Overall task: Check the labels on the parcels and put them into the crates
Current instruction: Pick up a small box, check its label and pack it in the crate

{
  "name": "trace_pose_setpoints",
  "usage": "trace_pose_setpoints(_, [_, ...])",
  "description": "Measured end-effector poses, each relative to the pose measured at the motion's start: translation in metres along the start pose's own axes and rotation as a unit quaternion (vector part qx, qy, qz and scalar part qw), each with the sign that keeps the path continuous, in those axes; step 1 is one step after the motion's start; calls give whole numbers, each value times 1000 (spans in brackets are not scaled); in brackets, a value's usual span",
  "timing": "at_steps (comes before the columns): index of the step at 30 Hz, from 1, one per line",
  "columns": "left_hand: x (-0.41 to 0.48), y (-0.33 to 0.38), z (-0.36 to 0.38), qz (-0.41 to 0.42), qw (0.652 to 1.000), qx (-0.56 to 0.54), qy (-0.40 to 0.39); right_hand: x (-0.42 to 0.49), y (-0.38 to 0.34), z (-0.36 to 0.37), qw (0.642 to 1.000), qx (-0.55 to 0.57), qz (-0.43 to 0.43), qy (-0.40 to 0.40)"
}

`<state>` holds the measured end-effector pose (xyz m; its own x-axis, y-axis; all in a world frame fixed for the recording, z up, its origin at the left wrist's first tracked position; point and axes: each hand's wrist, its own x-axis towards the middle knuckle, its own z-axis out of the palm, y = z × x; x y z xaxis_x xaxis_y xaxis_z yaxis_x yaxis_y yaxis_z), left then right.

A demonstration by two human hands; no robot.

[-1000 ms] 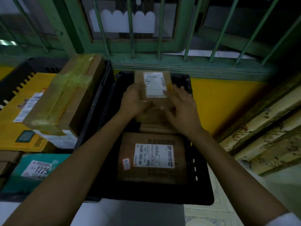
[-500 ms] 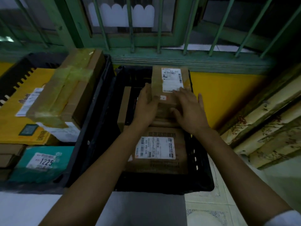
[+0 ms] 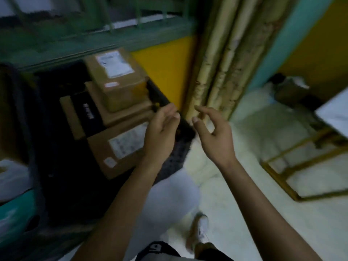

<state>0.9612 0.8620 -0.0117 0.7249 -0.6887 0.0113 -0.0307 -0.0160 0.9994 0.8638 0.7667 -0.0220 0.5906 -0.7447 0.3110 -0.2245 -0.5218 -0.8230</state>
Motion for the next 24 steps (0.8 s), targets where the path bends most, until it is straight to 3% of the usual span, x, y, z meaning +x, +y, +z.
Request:
trace_pose_setpoints(6, [-31, 15, 119, 12, 987, -29, -156, -68, 35, -128, 976, 33, 126, 175])
trace_pose_setpoints(14, [-131, 12, 352, -4, 932, -33, -361, -208, 97, -338, 887, 82, 212, 402])
trace_pose_setpoints(19, [-207, 19, 478, -12, 893, -5, -450, -285, 136, -455, 845, 94, 246, 466])
trace_pose_setpoints(24, [-253, 26, 552, 3, 874, 30, -485, -322, 170, -524, 818, 116, 264, 498])
